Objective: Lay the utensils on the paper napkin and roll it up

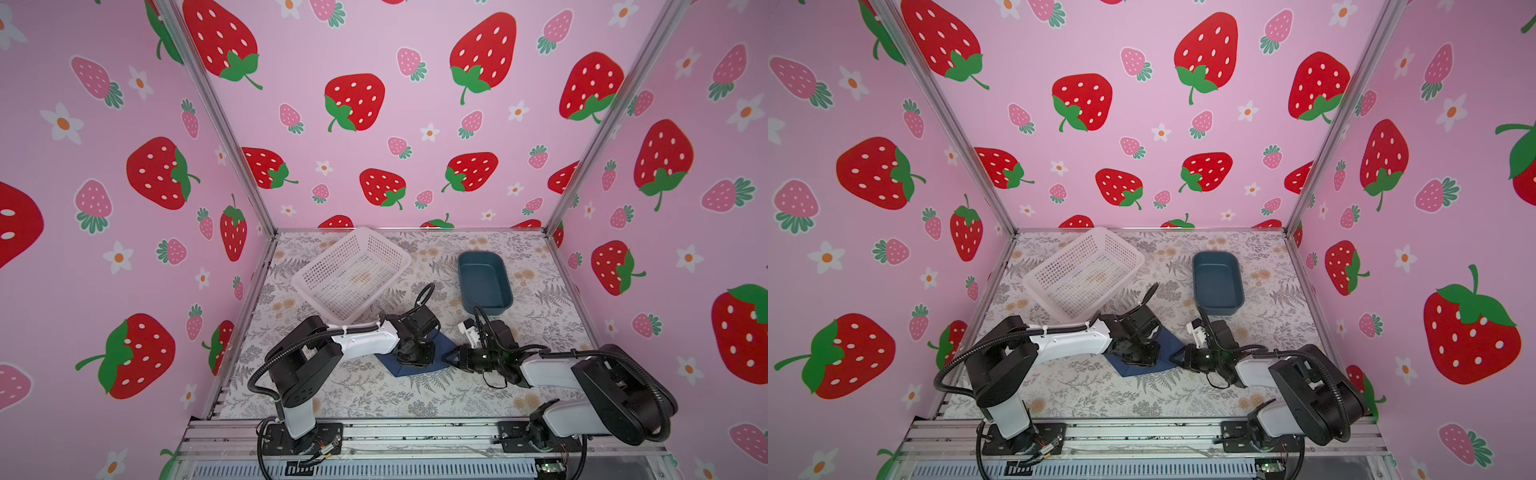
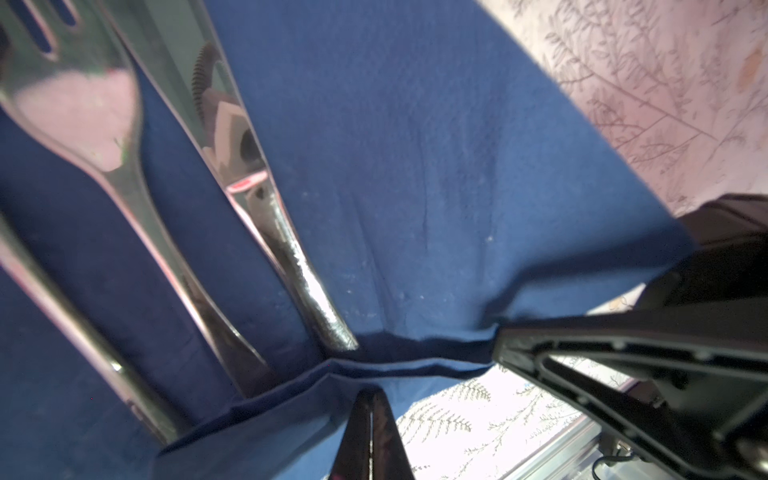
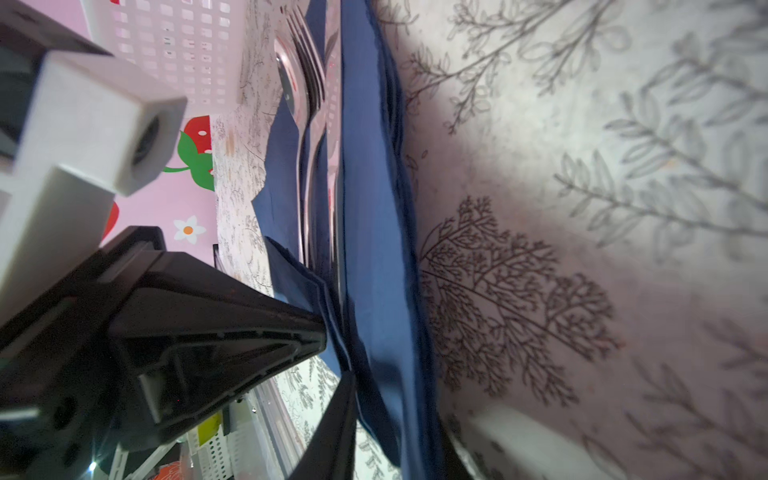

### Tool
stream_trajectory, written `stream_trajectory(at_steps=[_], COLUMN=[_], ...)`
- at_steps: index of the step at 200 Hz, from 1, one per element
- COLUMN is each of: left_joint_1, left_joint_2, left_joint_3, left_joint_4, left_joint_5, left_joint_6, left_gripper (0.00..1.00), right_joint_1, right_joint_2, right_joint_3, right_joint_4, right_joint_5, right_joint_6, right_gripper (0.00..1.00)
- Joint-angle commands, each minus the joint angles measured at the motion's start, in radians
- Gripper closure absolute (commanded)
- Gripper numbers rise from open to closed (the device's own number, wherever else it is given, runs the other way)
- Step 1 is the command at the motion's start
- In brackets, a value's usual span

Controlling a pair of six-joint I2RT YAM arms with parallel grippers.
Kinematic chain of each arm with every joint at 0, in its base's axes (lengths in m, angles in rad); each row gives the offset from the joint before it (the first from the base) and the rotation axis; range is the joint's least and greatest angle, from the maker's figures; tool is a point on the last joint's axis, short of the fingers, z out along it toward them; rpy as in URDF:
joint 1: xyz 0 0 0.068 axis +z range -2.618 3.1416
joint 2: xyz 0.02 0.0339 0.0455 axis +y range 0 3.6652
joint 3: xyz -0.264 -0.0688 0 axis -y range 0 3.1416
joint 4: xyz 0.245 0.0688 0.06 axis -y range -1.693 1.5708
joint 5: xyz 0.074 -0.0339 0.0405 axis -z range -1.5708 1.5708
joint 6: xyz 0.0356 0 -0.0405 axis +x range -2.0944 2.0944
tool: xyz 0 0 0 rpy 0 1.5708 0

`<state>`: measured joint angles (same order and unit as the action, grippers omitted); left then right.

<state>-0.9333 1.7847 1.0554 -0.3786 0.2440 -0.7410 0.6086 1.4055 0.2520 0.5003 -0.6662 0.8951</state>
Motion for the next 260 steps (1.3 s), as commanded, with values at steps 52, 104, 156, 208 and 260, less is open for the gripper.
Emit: stream_trajectory(at_steps=[52,104,156,208,260], left_joint_1=[-0.003,-0.002,-0.002,-0.002,-0.002], left_joint_2=[-0.019,-0.023,-0.027,-0.027,-0.029], left_joint_3=[0.02,0.017,0.015,0.02,0.019], left_joint_4=[-0.028,-0.032,-0.029,-0.029,-0.027], left_joint_5=[-0.018,-0.022,-0.022,-0.018,-0.017], left_joint_6=[0.002,0.005,0.003,0.005,0.005], left_gripper=[0.93,0.93,0.93,0.93,0.93], right_joint_1=[0.001,-0.005,-0.007,-0.003,0.007], right_joint_2=[0.016,0.003,-0.008,0.029,0.035], right_joint_3=[-0.016,-0.011,-0.066,-0.026,0.004], right_joint_4=[-0.024,-0.129,0.014,0.124,0.121], right_joint_5=[-0.027,-0.007,-0.088,-0.071,-0.055], right_joint_6=[-0.055,-0.118,-0.03,0.047,0.05], right_gripper=[0.71,0.68,0.64,0.61,0.67])
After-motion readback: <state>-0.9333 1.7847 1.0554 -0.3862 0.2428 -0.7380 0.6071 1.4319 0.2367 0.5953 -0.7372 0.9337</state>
